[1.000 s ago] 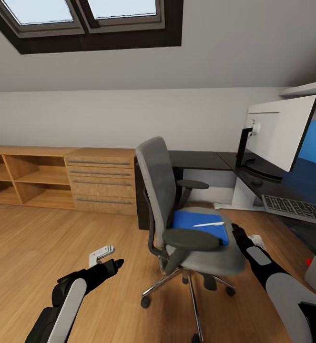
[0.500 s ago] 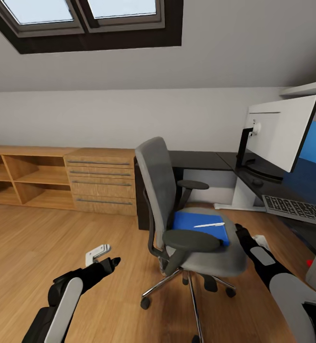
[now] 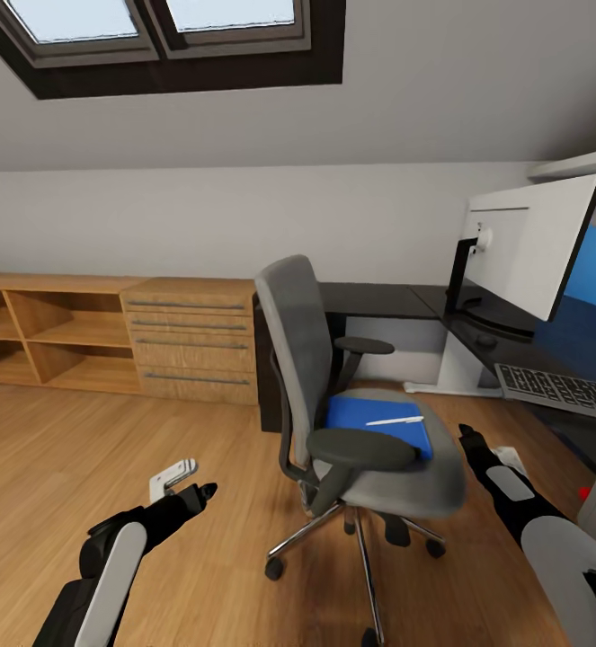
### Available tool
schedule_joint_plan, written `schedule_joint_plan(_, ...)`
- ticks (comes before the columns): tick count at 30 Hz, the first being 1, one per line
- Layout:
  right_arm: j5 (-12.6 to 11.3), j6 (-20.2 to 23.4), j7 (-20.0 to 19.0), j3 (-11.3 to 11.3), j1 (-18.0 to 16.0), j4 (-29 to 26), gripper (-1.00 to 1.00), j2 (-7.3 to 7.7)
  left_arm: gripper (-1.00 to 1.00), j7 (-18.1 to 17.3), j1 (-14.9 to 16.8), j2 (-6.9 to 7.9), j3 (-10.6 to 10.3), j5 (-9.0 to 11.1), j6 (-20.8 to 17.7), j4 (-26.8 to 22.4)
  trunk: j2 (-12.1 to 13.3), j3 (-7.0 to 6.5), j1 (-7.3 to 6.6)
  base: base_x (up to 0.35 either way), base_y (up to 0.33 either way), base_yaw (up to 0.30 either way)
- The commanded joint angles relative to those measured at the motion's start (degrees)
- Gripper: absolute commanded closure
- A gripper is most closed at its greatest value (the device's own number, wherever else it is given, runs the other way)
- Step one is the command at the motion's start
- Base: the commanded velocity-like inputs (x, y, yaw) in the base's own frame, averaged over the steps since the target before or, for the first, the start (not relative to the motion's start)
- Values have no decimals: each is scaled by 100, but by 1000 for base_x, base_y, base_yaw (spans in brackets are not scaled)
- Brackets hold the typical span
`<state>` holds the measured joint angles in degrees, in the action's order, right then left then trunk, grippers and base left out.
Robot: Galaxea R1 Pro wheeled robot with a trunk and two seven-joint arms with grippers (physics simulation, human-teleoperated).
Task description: In the bedroom, organize the workspace by keeping the computer under the desk, ensuring the monitor is on the desk, placing the keyboard on the desk next to the monitor, placing the mouse on the desk next to the keyboard, moving the folder from the swivel chair onto the desk next to the mouse, stacking the notebook on top of the folder with the pen on top of the notebook, and positioning the swivel chair next to the desk.
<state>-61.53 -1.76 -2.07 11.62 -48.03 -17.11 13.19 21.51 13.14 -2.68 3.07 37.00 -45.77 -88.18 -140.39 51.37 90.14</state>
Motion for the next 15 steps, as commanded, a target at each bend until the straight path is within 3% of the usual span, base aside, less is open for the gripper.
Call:
schedule_joint_plan(1,-61,-20,-24,3,-4,6,-100,5,-100,47,4,-4,9,61,-20,-6,-44,24,21,0,0,0)
schedule_joint_plan(7,-57,-25,-43,6,-4,6,-100,-1,-100,47,4,-5,10,61,-20,-6,-285,132,153,0,0,0)
schedule_joint_plan(15,-52,-26,-82,6,-4,6,-100,0,-100,47,4,-5,10,61,-20,-6,-296,309,174,0,0,0)
